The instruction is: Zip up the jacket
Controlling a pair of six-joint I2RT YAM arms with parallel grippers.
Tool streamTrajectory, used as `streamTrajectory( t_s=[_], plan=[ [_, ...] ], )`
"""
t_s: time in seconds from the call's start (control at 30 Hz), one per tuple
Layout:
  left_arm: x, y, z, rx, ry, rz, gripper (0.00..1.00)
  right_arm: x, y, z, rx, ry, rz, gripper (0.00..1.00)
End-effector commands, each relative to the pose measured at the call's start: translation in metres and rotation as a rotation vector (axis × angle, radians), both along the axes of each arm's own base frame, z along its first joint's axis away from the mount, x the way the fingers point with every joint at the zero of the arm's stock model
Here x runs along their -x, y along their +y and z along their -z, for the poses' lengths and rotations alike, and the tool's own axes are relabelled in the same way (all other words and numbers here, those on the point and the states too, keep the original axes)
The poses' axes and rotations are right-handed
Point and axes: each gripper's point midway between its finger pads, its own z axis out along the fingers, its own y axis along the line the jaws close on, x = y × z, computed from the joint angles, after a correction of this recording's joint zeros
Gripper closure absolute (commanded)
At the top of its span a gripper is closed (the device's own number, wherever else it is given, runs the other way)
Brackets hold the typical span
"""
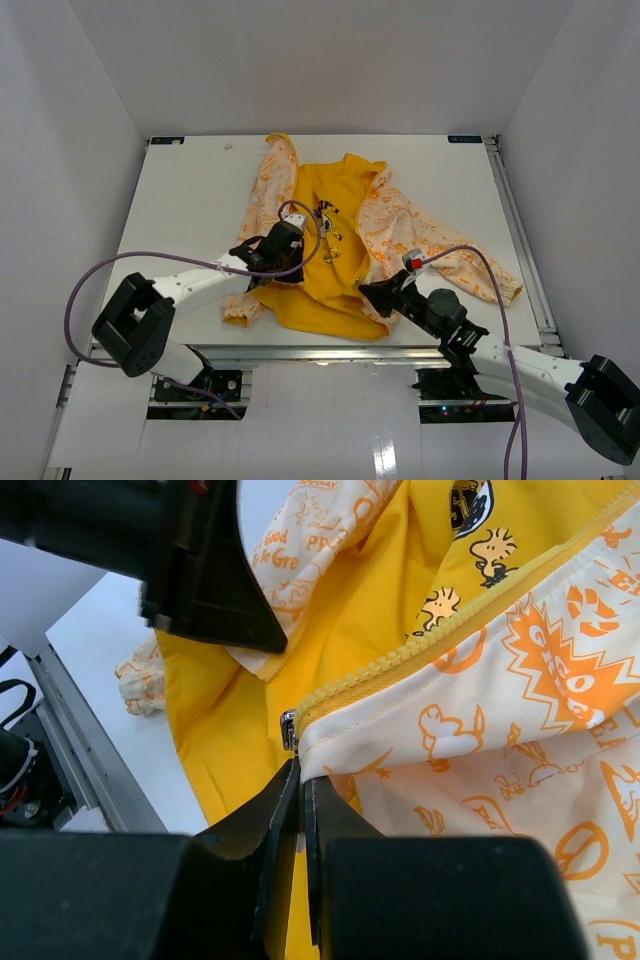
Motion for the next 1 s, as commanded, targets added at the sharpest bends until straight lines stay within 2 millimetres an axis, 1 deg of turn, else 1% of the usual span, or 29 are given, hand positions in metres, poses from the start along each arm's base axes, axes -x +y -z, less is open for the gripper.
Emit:
streamTrajectory(
  t_s=[0.0, 0.07, 0.1, 0.13, 0.17, 0.2, 0.27, 0.33, 0.37, 0.43, 0.5, 0.6, 0.7, 0.73, 0.77, 0.83, 0.9, 0.93, 0.97],
  plan=[
    [0.002, -0.027, -0.067, 0.28, -0.201, 0.112, 0.81, -0.003, 0.006, -0.017, -0.042, -0.03, -0.012, 0.9],
    [0.014, -0.036, -0.083, 0.397, -0.275, 0.196, 0.94, 0.003, 0.009, -0.021, -0.07, -0.048, -0.046, 0.9],
    [0.018, -0.038, -0.088, 0.43, -0.298, 0.227, 0.97, 0.007, 0.013, -0.02, -0.07, -0.054, -0.078, 0.91],
    [0.022, -0.04, -0.091, 0.458, -0.315, 0.251, 0.98, 0.007, 0.014, -0.024, -0.079, -0.064, -0.085, 0.91],
    [0.026, -0.041, -0.093, 0.482, -0.328, 0.271, 0.98, 0.01, 0.018, -0.022, -0.066, -0.069, -0.115, 0.9],
    [0.031, -0.042, -0.094, 0.516, -0.344, 0.298, 1.0, 0.011, 0.023, -0.029, -0.072, -0.091, -0.142, 0.9],
    [0.04, -0.046, -0.096, 0.562, -0.358, 0.343, 1.0, 0.018, 0.036, -0.027, -0.051, -0.094, -0.221, 0.9],
    [0.046, -0.052, -0.103, 0.627, -0.387, 0.38, 1.0, 0.021, 0.042, -0.03, -0.064, -0.107, -0.264, 0.91],
    [0.053, -0.053, -0.1, 0.652, -0.379, 0.405, 1.0, 0.023, 0.046, -0.033, -0.073, -0.118, -0.288, 0.91],
    [0.063, -0.056, -0.1, 0.698, -0.382, 0.446, 1.0, 0.025, 0.05, -0.035, -0.083, -0.127, -0.316, 0.92],
    [0.066, -0.056, -0.109, 0.737, -0.426, 0.467, 1.0, 0.026, 0.053, -0.034, -0.085, -0.123, -0.33, 0.92],
    [0.073, -0.054, -0.116, 0.783, -0.463, 0.486, 1.0, 0.028, 0.056, -0.037, -0.101, -0.124, -0.351, 0.92],
    [0.081, -0.053, -0.129, 0.855, -0.507, 0.502, 1.0, 0.036, 0.06, -0.04, -0.125, -0.131, -0.398, 0.92],
    [0.084, -0.052, -0.126, 0.866, -0.505, 0.502, 1.0, 0.038, 0.06, -0.043, -0.135, -0.136, -0.408, 0.92],
    [0.085, -0.051, -0.132, 0.891, -0.524, 0.504, 1.0, 0.04, 0.061, -0.041, -0.136, -0.131, -0.421, 0.92],
    [0.09, -0.048, -0.131, 0.909, -0.542, 0.512, 1.0, 0.044, 0.062, -0.043, -0.147, -0.139, -0.442, 0.92],
    [0.094, -0.044, -0.141, 0.948, -0.613, 0.525, 1.0, 0.049, 0.063, -0.042, -0.146, -0.14, -0.474, 0.92],
    [0.097, -0.04, -0.136, 0.949, -0.619, 0.515, 1.0, 0.052, 0.064, -0.041, -0.144, -0.141, -0.492, 0.92],
    [0.099, -0.036, -0.147, 0.979, -0.678, 0.519, 1.0, 0.052, 0.064, -0.041, -0.142, -0.146, -0.499, 0.92]
  ],
)
